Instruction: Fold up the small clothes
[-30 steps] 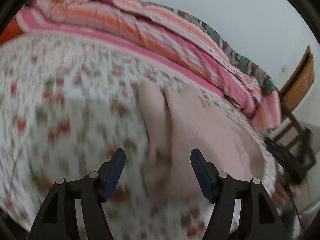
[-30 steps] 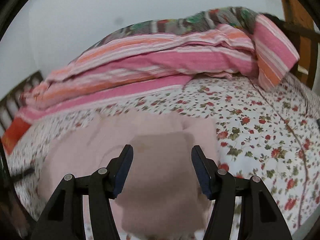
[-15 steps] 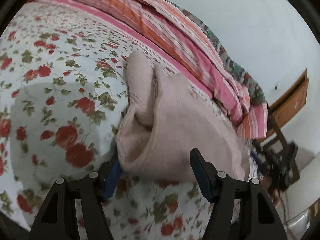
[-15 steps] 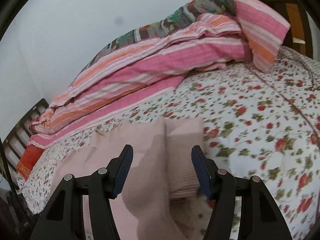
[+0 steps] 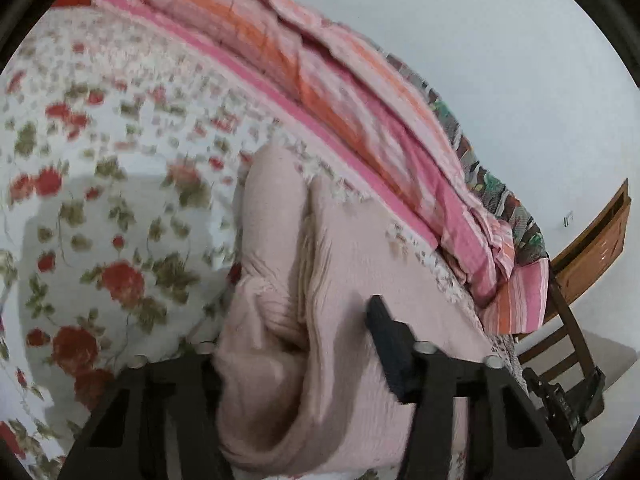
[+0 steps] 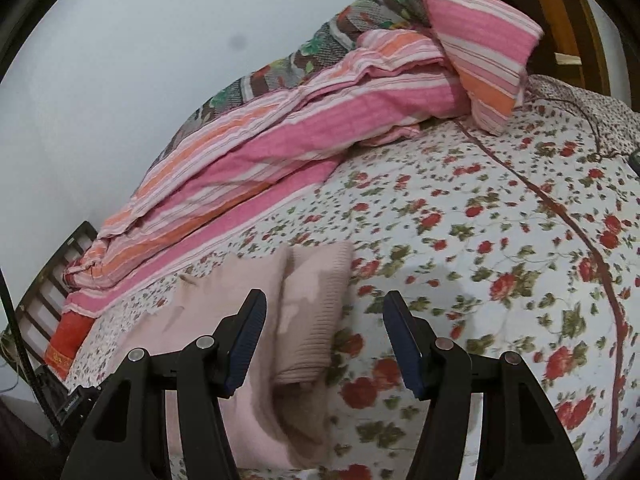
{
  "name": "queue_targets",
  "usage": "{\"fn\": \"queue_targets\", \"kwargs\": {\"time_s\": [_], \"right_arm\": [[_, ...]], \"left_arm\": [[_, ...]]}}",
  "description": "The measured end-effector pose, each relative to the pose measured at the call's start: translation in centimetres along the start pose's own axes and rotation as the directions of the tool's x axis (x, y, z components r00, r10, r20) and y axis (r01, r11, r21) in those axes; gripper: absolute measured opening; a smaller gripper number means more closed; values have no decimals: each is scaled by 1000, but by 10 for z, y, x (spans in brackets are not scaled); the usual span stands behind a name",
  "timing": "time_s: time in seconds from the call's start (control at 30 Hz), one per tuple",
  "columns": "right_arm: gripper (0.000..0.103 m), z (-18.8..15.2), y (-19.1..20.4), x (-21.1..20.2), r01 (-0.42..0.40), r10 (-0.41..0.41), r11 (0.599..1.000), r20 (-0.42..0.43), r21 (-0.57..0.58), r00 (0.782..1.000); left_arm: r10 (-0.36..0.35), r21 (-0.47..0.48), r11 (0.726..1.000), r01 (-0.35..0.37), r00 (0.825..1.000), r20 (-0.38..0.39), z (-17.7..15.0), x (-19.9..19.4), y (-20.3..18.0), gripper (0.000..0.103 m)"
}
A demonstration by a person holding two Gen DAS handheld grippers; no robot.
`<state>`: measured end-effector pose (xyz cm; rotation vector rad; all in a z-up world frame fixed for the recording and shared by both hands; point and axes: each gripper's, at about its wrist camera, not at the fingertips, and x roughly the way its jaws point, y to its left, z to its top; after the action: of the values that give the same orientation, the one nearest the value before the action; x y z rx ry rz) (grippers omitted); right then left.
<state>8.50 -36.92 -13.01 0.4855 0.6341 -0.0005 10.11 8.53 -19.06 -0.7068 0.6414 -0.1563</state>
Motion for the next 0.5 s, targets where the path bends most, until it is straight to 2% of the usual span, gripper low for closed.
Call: {"fn": "queue_targets", "kwargs": {"time_s": [0.1, 0.3, 0.4, 0.5], "right_arm": [[60, 1, -7, -5, 7, -7, 1000, 8, 3, 1000], [60, 1, -17, -17, 28, -28, 1000, 33, -4, 999], [60, 3, -24, -24, 39, -38, 999, 45, -2, 998], [60, 6, -34, -29, 43, -43, 999, 47, 19, 998]], "left_arm": [[12, 9, 1000, -12, 1000, -14, 8, 9, -4, 41], [54, 6, 999, -54, 999, -10, 17, 15, -10, 23], [90, 58, 994, -91, 996, 16, 21, 10, -31, 21], [90, 123, 988, -94, 995, 44, 25, 6, -64, 20]]}}
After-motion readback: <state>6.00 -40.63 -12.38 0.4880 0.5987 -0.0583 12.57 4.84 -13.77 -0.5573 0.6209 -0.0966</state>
